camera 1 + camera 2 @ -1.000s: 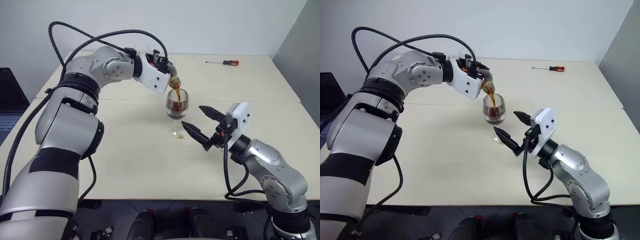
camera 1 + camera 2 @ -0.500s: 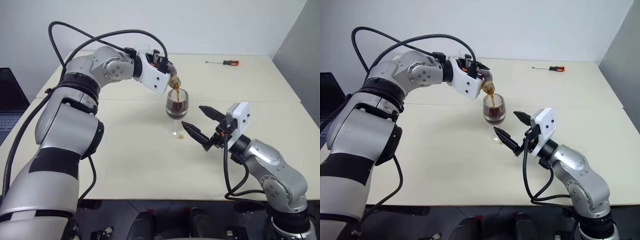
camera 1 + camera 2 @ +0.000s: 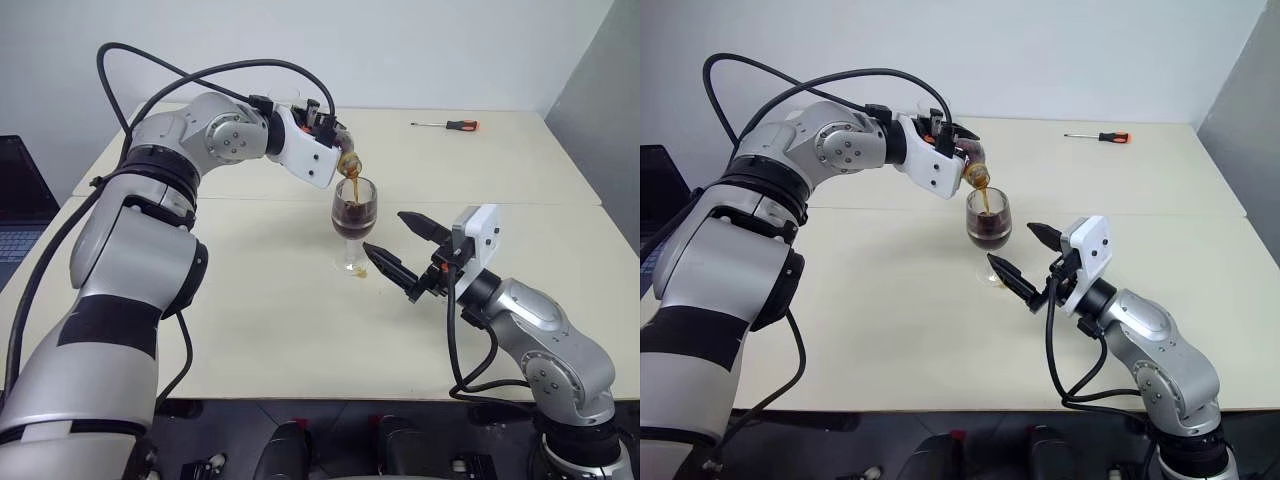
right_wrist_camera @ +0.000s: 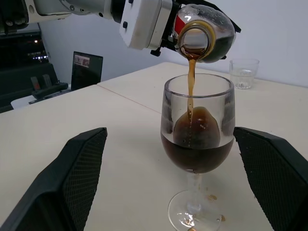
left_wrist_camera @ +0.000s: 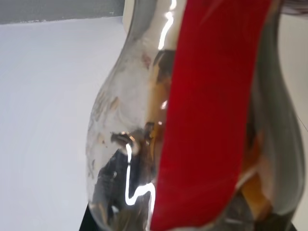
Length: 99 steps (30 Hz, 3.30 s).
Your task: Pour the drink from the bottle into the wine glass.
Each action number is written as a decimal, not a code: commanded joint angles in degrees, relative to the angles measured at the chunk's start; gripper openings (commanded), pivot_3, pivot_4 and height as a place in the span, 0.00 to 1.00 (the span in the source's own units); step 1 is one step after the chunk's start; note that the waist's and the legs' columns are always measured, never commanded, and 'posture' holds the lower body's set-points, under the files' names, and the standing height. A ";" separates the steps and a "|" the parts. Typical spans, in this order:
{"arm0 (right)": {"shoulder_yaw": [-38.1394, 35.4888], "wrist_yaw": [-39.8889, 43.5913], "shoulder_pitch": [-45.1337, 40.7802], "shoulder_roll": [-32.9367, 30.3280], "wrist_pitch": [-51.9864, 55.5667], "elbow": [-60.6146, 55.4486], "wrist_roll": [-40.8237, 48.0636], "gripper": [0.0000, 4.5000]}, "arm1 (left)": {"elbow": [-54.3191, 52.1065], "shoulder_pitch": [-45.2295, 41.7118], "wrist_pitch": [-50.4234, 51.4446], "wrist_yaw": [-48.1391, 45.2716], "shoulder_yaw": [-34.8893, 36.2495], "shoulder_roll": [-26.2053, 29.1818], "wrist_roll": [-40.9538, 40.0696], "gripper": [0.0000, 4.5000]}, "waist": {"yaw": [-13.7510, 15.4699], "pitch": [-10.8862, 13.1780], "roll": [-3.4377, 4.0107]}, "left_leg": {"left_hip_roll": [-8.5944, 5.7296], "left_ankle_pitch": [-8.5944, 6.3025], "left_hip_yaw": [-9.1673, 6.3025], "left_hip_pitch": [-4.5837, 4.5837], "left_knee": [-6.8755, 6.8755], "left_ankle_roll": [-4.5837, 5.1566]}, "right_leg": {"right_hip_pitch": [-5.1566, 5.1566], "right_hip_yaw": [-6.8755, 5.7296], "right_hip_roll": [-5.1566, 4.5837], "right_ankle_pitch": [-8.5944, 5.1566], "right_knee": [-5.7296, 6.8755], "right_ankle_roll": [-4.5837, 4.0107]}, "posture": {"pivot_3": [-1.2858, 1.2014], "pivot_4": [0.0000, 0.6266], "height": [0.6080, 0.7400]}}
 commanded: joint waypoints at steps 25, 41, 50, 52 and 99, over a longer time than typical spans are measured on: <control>-0.31 0.30 -0.84 -0.29 -1.14 -0.85 -0.27 1.00 | -0.32 0.27 1.38 -7.42 5.72 0.65 -8.33 0.32 | -0.02 0.00 0.00 | 0.00 0.00 0.00 0.00 0.00 0.00 | 0.00 -0.01 -0.01 0.00 0.01 0.00 | 0.52 0.24 1.00; -0.21 -0.11 -0.66 -0.06 -1.06 -0.86 -0.35 1.00 | -1.90 6.01 8.73 -18.48 15.83 -1.75 -21.48 0.32 | -0.05 0.00 0.00 | 0.00 0.01 -0.02 0.00 0.03 0.01 | 0.00 -0.02 -0.01 0.00 0.03 0.00 | 0.52 0.24 1.00; 0.01 -0.41 -0.90 0.47 -1.15 -0.79 -0.63 1.00 | -3.75 8.18 17.28 -22.81 23.91 -5.39 -31.45 0.32 | -0.07 0.00 0.00 | 0.00 0.01 -0.03 -0.01 0.07 0.01 | 0.00 -0.03 -0.02 0.00 0.04 0.00 | 0.52 0.24 1.00; 0.07 -0.52 -0.85 0.68 -1.19 -0.87 -0.62 1.00 | -4.81 9.01 20.43 -23.74 26.39 -6.26 -34.38 0.32 | -0.11 -0.01 0.00 | 0.00 0.01 -0.03 0.00 0.07 0.01 | 0.00 -0.03 -0.02 0.00 0.05 0.00 | 0.52 0.24 1.00; 0.35 10.93 4.63 -2.98 -7.16 -2.91 1.73 1.00 | -84.57 64.60 76.74 10.23 41.80 -13.29 -53.40 0.32 | 0.29 -0.05 0.01 | 0.18 0.02 -0.16 0.03 0.16 0.00 | 0.08 -0.02 -0.20 0.00 0.11 -0.01 | 0.52 0.24 1.00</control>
